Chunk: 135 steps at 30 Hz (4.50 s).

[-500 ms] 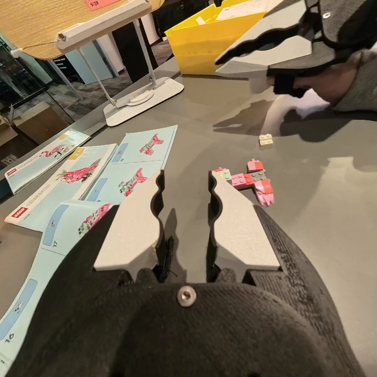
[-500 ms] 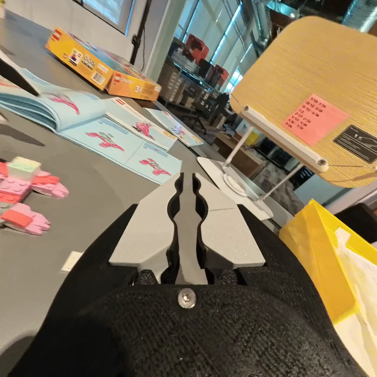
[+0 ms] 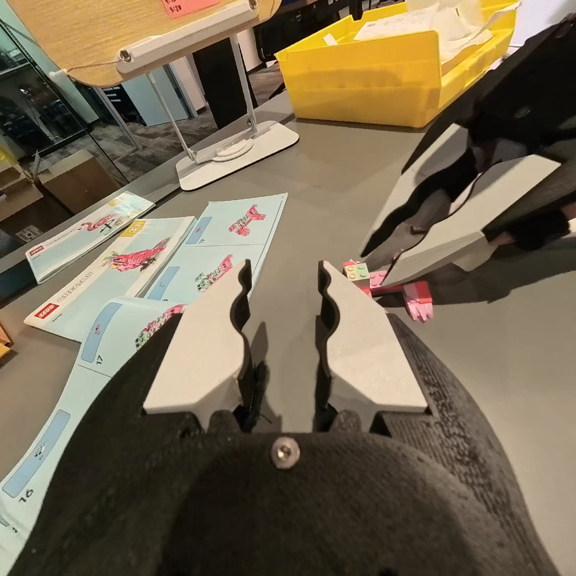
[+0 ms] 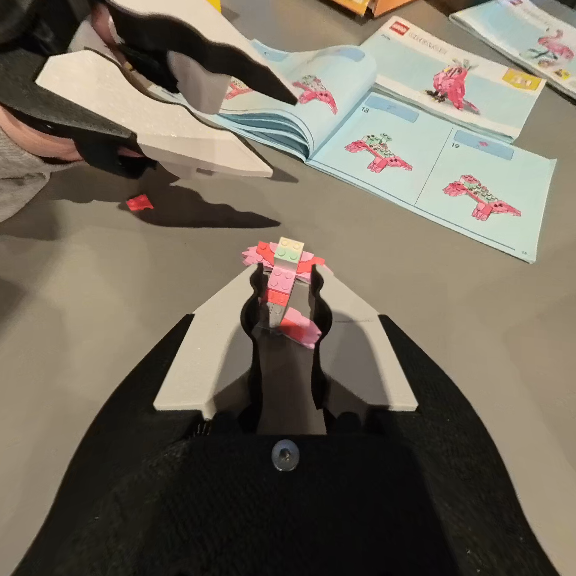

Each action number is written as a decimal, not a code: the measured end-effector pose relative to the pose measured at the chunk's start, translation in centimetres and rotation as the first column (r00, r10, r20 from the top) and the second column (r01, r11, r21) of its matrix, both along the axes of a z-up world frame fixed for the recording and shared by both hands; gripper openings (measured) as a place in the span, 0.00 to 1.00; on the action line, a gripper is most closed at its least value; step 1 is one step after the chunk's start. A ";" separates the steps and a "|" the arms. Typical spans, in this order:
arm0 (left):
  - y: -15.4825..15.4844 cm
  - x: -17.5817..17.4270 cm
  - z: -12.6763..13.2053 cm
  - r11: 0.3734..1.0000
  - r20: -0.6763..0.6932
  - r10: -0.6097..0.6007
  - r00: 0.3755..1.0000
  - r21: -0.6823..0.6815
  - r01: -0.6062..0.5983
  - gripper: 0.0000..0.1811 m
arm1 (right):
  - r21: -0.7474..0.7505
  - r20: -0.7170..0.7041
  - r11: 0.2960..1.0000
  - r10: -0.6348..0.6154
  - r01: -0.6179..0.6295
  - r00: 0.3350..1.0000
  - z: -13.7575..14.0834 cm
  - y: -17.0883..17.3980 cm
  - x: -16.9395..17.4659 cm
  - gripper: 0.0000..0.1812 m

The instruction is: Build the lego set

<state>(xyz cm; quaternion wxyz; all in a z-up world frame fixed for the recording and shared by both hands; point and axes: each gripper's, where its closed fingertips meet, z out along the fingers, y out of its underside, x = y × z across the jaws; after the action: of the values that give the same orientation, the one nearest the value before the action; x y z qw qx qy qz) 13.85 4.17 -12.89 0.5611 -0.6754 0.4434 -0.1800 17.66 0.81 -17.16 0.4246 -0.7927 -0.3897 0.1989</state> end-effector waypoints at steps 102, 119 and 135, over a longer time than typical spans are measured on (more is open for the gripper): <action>-5.3 3.3 -2.3 0.506 -0.620 0.035 0.784 0.687 0.521 0.12 | -0.114 -0.023 0.891 0.439 -0.439 0.898 -1.4 -4.9 6.4 0.16; -6.3 3.8 -1.4 0.395 -0.604 0.068 0.794 0.747 0.535 0.12 | 0.015 -0.121 0.864 0.501 -0.503 0.857 5.1 -5.2 3.5 0.08; -7.2 4.2 -1.0 0.333 -0.591 0.066 0.804 0.772 0.541 0.12 | -0.130 0.044 0.809 0.583 -0.574 0.811 3.6 -4.7 0.5 0.08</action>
<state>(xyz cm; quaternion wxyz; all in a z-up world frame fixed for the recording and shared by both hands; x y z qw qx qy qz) 18.05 -3.08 -13.86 0.6590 -0.1882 0.6986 0.2056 18.21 -3.93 -13.51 0.2830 -0.6661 -0.6178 0.3075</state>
